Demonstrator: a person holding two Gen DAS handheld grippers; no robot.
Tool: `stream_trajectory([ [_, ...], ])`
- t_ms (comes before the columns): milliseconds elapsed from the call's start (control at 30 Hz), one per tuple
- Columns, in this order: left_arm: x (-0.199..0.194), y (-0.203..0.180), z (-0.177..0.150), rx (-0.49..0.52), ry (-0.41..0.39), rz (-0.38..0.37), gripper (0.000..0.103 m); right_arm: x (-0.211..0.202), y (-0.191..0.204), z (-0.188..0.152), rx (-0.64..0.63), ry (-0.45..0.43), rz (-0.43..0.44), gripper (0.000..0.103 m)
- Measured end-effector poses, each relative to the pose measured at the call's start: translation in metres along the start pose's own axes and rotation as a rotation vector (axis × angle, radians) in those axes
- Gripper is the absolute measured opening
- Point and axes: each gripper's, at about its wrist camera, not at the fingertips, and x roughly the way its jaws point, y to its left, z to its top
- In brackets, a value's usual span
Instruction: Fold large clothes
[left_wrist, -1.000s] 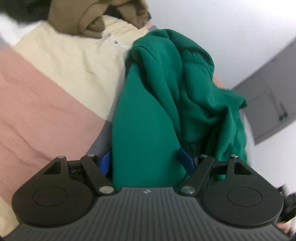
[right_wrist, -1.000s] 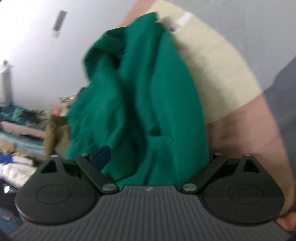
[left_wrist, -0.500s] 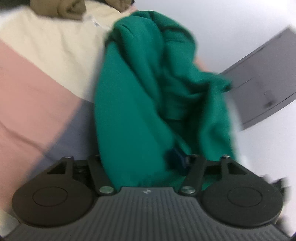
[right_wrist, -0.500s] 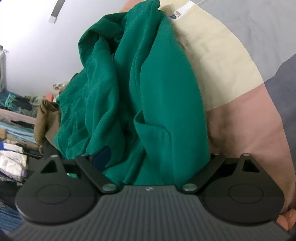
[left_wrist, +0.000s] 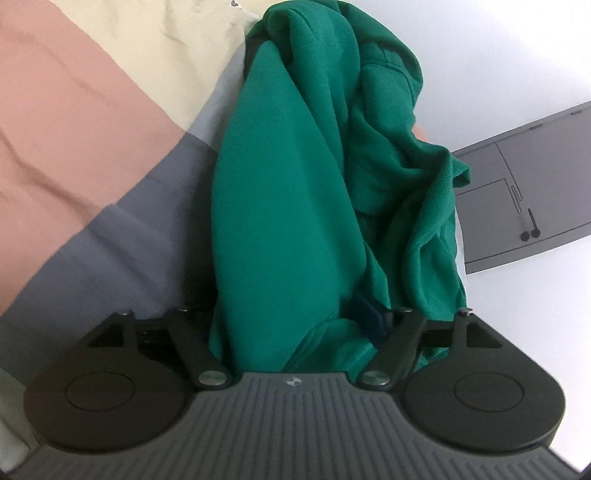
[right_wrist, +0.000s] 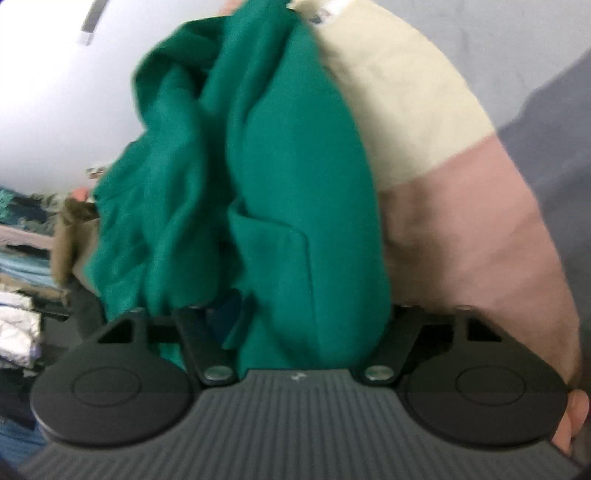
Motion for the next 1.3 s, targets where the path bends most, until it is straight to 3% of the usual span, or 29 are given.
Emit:
stream_trajectory([
  [133,0.003,-0.004,-0.002,0.003,0.014,0.0,0.079,0.002,0.02,-0.01,-0.107,0.026,0.02,0.063],
  [300,-0.004,-0.01,-0.009,0.026,0.043,0.036,0.076,-0.009,0.032,-0.015,-0.133,0.009,0.053,0.026],
  [333,-0.005,-0.012,-0.01,0.029,0.042,0.047,0.074,-0.014,0.034,-0.014,-0.134,-0.003,0.06,0.024],
  [367,-0.007,-0.014,-0.011,0.034,0.037,0.051,0.064,-0.017,0.035,-0.014,-0.132,-0.013,0.07,0.021],
  [500,-0.017,-0.02,-0.018,0.017,-0.003,0.063,0.039,-0.032,0.035,-0.006,-0.108,-0.06,0.116,0.019],
  [600,-0.027,-0.026,-0.022,0.018,-0.053,0.06,0.028,-0.041,0.041,-0.004,-0.127,-0.082,0.132,0.018],
  [800,-0.06,-0.032,-0.027,-0.018,-0.116,-0.033,0.018,-0.071,0.035,0.003,-0.147,-0.136,0.169,0.014],
  [1300,-0.144,-0.055,-0.035,-0.029,-0.186,-0.204,0.007,-0.134,0.044,-0.012,-0.204,-0.192,0.285,0.012],
])
